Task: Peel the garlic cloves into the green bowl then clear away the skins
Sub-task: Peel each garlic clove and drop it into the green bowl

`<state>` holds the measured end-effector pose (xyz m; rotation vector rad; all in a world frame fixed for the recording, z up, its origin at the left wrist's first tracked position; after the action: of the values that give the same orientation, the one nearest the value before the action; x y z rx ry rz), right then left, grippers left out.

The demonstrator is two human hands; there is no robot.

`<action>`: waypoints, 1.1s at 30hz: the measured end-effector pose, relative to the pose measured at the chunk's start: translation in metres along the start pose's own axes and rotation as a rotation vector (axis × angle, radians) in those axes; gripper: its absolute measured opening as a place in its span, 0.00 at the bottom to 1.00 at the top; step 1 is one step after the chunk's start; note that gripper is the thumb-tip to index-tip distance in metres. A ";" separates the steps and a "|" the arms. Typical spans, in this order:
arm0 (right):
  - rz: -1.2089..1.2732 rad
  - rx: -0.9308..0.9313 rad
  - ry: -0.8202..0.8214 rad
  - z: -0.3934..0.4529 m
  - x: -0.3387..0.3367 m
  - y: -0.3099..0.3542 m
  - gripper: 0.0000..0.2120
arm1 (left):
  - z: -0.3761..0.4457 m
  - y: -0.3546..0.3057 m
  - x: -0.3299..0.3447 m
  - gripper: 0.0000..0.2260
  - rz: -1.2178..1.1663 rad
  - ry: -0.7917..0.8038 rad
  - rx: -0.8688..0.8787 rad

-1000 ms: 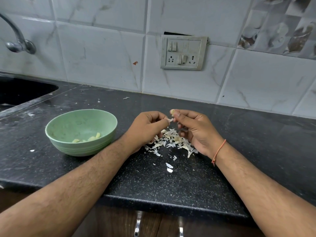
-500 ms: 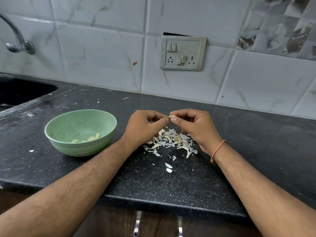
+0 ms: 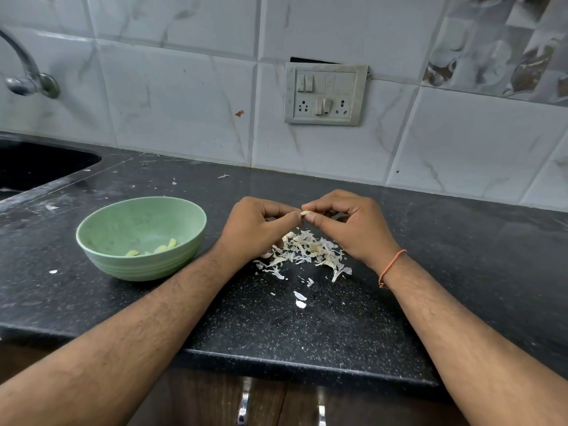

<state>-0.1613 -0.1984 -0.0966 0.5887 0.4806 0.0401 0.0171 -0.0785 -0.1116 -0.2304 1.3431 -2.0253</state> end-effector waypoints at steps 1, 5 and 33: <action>0.004 -0.002 0.004 0.000 0.000 0.000 0.08 | 0.000 0.000 0.000 0.04 -0.009 0.002 -0.005; 0.022 -0.004 0.016 0.001 0.000 0.000 0.08 | 0.000 0.000 0.000 0.03 -0.070 0.004 -0.038; 0.040 -0.006 0.026 -0.001 0.002 0.003 0.08 | 0.000 0.000 0.001 0.04 -0.126 0.006 -0.135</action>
<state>-0.1600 -0.1948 -0.0968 0.5926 0.4944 0.0871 0.0160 -0.0792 -0.1115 -0.3785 1.5048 -2.0407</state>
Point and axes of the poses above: each hand's wrist, its own z-axis towards the middle knuckle, its own x-axis out of the palm, y = z × x, the point moved 1 cm from there along z, towards the middle knuckle, and after that the axes turned 10 degrees about -y, right-handed, at the moved point
